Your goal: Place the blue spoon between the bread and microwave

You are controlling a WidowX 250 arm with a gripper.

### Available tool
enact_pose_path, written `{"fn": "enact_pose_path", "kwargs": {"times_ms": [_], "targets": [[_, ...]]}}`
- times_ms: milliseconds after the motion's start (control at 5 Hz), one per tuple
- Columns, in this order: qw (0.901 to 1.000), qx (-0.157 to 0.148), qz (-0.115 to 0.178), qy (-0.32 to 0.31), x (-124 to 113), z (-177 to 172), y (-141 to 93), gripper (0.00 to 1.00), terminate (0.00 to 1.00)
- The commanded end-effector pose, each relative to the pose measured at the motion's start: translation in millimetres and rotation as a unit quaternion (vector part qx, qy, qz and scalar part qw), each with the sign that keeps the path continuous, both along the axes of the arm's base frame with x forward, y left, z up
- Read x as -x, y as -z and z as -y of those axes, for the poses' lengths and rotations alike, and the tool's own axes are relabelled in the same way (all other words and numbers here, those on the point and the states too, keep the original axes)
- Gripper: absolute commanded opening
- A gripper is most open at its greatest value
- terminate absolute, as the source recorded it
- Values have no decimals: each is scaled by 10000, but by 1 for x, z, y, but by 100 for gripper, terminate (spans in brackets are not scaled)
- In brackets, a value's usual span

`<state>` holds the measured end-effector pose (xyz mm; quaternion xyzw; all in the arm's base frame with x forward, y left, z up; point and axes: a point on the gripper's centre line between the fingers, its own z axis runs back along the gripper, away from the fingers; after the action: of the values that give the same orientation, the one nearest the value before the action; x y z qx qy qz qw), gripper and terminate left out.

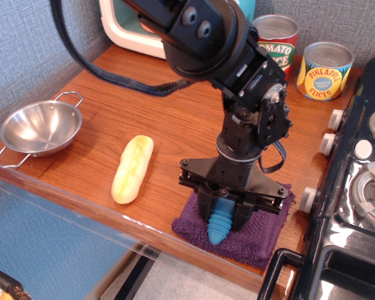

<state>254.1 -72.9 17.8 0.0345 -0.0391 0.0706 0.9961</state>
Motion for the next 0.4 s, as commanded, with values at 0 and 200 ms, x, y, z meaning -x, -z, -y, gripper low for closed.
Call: {"fn": "enact_pose_path", "kwargs": {"times_ms": [0,200], "targets": [[9954,338,692,567,-16,-4,-53,0,0],[9910,311,1007,822,-31,-31,-87,0,0]]}}
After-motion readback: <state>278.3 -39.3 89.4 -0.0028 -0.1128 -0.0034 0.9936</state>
